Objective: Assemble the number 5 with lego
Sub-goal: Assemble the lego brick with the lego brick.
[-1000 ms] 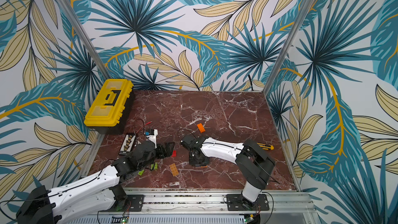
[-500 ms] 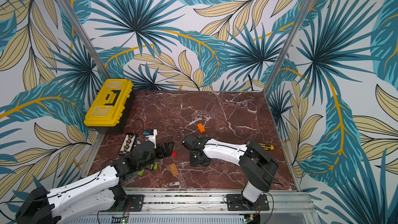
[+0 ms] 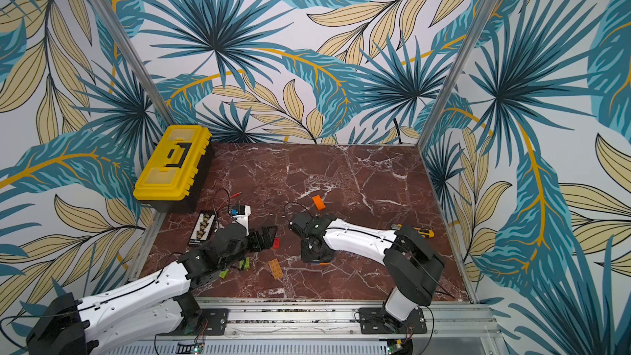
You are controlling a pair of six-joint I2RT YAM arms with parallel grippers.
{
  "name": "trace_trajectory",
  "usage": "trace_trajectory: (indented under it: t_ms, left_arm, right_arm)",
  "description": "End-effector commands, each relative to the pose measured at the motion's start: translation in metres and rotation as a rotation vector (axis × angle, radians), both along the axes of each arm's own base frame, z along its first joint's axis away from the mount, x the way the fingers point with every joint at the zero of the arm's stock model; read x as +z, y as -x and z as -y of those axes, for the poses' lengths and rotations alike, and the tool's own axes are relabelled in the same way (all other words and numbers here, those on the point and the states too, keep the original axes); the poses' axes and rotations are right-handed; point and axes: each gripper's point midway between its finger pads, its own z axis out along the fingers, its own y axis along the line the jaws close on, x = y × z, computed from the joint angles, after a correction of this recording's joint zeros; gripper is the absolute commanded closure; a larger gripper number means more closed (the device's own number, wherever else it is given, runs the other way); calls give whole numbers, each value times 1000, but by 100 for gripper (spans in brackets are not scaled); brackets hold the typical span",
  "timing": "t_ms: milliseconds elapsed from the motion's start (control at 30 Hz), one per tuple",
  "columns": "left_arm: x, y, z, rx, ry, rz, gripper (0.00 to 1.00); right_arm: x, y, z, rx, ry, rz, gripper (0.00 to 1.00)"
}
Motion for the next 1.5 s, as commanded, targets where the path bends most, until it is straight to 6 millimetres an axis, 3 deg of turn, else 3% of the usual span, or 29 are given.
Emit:
trace_trajectory:
  t_ms: [0,67,200,333,467,567,667,800,967,1033,1100,1167,1333,1467]
  left_arm:
    - [1,-1,0,-3,0,8,0]
    - [1,-2,1,-3,1,7,0]
    - [0,-2,1,-4,-1,5,0]
    - [-1,-2,1,-4,-3,3,0]
    - [-2,-1,1,-3,-2,1,0]
    - [-2,-2,2,-5,-1,1,0]
    - [-1,-3,3,-10,-4,-1,0]
    - [3,-4,5,-16,-3,4,0]
    - [10,-5,8,-31,-8,15,0]
    - [13,-5,10,-38,-7,19,0]
    - [16,-6,12,-47,-6,24,0]
    - [20,-8,16,-58,-6,29,0]
    - [33,-14,36,-122,10,34,0]
    - [41,-16,70,-249,33,3,0]
  right_arm:
    - [-5,2,7,6,49,-21,58]
    - [-8,3,8,9,55,-27,66]
    - [-14,7,15,6,91,-45,70]
    - [-35,17,29,0,148,-84,78]
    - [-58,31,43,-8,199,-143,79]
    - [-64,33,46,-13,201,-142,80]
    - [-57,26,44,-8,197,-112,80]
    - [-37,11,24,-1,111,-44,77]
    - [-6,-7,10,-12,20,52,52]
    - [6,-12,10,-18,0,93,51]
    - [19,-17,11,-25,-28,129,42]
    - [31,-21,14,-34,-46,157,39]
    - [44,-35,56,-166,-64,239,36]
    - [25,-34,106,-358,-116,213,35]
